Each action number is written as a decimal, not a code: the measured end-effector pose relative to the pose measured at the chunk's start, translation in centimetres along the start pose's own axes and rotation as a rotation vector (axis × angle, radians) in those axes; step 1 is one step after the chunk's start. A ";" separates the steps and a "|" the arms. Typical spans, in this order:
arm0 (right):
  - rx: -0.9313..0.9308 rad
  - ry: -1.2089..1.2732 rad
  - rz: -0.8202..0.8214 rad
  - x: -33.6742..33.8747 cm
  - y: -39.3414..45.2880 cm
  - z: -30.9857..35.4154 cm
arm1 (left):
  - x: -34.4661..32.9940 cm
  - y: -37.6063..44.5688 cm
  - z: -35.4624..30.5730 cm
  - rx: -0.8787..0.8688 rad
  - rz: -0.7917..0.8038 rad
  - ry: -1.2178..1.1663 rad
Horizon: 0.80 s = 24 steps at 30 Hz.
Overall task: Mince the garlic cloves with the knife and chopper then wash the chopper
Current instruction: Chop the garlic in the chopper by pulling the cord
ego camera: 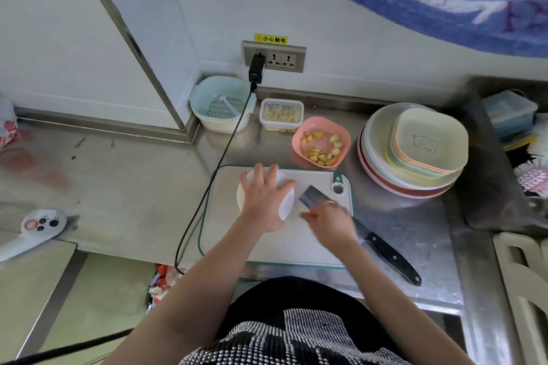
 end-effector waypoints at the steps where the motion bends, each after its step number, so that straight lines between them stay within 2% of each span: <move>1: 0.122 -0.048 -0.008 0.1 0.8 2.3 | 0.1 -0.1 -0.2 -0.013 -0.006 0.014; 3: 0.169 -0.112 -0.038 0.7 1.9 3.8 | 0.0 -0.4 -0.3 0.005 -0.008 0.012; 5: 0.042 -0.105 -0.071 1.2 1.8 2.0 | -0.3 -0.4 0.0 0.040 0.001 -0.024; 7: -0.147 -0.134 -0.108 1.1 0.6 -1.9 | -0.4 -0.2 0.5 0.076 0.010 -0.054; 11: -0.663 -0.068 -0.220 2.9 -3.9 -11.8 | -0.4 -0.4 1.0 0.106 0.003 -0.057; 13: -0.784 -0.047 -0.240 3.8 -5.1 -14.0 | -0.5 -0.4 0.9 0.087 -0.034 -0.047; 15: -0.711 -0.063 -0.228 3.8 -4.3 -12.8 | -0.5 -0.3 0.7 0.064 -0.041 -0.030; 18: -0.309 -0.108 -0.150 2.7 -1.0 -6.4 | -0.3 -0.7 0.0 0.043 -0.047 -0.002; 20: -0.025 -0.140 -0.207 2.5 0.0 -1.7 | 0.8 -1.2 -0.6 0.075 -0.270 -0.097; 22: 0.116 -0.197 -0.350 3.4 -0.2 1.1 | 1.5 -1.6 -0.5 0.081 -0.446 -0.175; 23: 0.156 -0.233 -0.390 3.4 -0.2 1.5 | 1.7 -1.2 -0.3 0.070 -0.440 -0.151; 24: 0.178 -0.229 -0.357 3.1 -0.1 1.7 | 1.4 -0.8 0.0 0.075 -0.394 -0.133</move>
Point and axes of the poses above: each hand's wrist, its own y-axis towards the middle knuckle, its own x-axis out of the back of the hand, z = x × y, the point moved 4 cm from there along y, towards the middle knuckle, and after that the axes turned 12 degrees about x, right-handed, at the moved point
